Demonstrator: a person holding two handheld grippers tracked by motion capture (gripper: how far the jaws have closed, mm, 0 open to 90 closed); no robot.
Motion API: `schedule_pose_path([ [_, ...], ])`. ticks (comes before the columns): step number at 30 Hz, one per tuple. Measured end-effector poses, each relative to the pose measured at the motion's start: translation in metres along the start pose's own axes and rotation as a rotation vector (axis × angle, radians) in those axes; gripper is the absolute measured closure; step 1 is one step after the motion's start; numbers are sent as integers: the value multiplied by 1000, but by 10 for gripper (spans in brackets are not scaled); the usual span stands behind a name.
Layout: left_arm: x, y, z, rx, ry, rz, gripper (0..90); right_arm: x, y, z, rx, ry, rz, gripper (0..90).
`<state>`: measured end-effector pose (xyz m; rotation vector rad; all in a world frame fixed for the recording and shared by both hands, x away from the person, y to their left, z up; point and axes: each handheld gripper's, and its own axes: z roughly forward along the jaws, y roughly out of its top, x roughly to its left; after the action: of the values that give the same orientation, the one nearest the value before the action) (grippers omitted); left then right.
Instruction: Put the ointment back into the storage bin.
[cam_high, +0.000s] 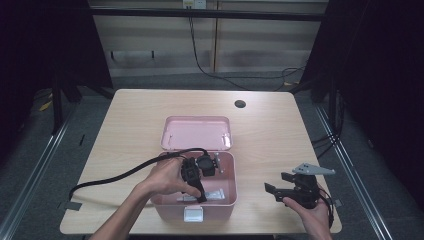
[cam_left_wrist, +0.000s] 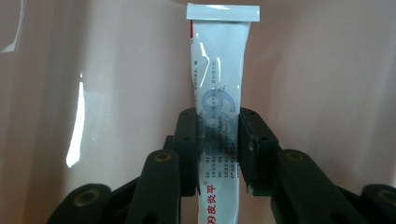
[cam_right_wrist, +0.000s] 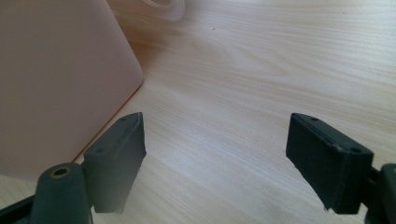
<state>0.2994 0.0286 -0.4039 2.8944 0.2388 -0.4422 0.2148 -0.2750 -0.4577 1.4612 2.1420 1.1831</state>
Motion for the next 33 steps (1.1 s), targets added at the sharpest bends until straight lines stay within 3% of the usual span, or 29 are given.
schedule_pose_path([
  [15, 3, 1, 16, 0, -35, 0, 708, 0, 0, 0, 1, -2, 0, 196],
  [26, 2, 1, 25, 56, -51, 24, 707, 0, 0, 0, 2, -3, -1, 195],
  [33, 2, 0, 31, 50, -72, 22, 707, 0, 0, 0, 5, -5, -2, 194],
])
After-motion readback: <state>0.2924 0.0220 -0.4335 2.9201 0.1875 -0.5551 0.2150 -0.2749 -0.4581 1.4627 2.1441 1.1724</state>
